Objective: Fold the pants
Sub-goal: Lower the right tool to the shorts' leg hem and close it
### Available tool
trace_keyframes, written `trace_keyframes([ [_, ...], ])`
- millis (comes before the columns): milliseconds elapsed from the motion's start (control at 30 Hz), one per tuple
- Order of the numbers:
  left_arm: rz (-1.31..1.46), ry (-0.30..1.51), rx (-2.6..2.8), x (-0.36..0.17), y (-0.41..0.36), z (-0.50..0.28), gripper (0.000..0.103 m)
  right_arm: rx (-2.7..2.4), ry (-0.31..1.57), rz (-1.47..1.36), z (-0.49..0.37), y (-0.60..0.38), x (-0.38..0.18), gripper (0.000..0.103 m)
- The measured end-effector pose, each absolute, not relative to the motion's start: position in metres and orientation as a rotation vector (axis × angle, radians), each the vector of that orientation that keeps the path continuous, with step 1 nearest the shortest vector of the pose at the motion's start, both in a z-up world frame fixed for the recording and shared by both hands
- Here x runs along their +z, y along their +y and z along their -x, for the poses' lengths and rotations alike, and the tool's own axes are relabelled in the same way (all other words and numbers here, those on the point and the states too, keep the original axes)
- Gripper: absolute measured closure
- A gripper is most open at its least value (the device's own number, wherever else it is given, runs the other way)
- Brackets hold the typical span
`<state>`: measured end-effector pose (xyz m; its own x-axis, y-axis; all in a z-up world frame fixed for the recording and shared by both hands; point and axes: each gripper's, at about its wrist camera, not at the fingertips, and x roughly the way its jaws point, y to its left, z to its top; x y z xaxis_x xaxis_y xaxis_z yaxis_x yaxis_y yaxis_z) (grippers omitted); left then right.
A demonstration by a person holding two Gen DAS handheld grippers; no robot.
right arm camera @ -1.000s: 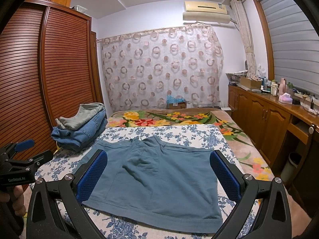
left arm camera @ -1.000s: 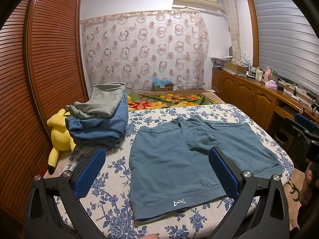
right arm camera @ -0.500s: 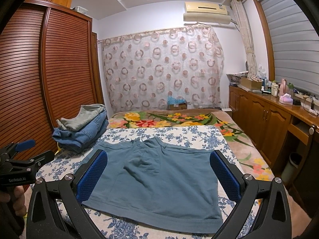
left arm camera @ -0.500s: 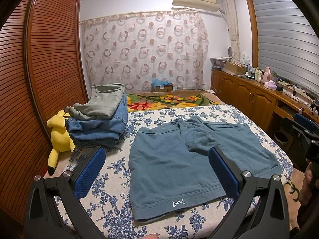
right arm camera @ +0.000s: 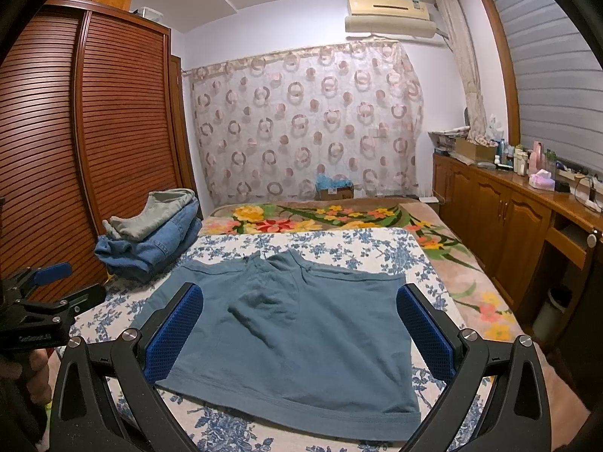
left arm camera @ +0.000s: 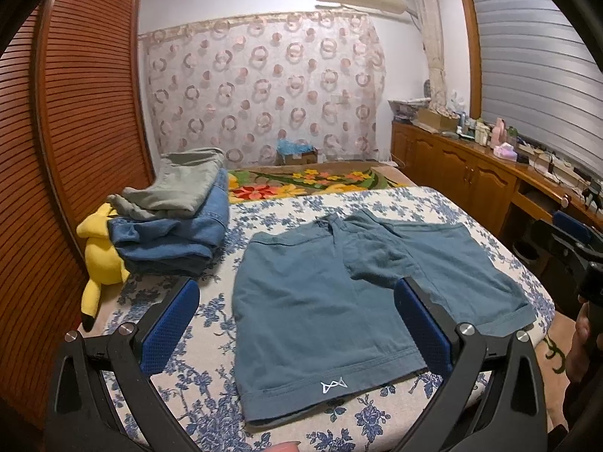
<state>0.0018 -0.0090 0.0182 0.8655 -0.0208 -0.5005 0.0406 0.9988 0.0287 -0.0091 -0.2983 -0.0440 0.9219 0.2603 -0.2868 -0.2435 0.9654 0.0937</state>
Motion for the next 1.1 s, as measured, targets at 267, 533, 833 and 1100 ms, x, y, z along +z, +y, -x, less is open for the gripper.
trace_keyframes([
  [267,-0.061,0.543,-0.098,0.000,-0.018,-0.028,0.000,0.245,0.314,-0.041,0.005,-0.302,-0.042,0.001],
  [533,-0.094,0.573,-0.133,-0.017,-0.028,-0.055,0.000,0.217,0.335,-0.014,-0.005,-0.304,-0.045,0.004],
  [833,-0.086,0.638,-0.180,-0.039,-0.034,-0.084,0.000,0.181,0.358,0.003,-0.017,-0.315,-0.042,0.008],
  [1100,-0.087,0.663,-0.227,-0.045,-0.041,-0.099,0.000,0.186,0.425,0.036,-0.042,-0.312,-0.037,0.019],
])
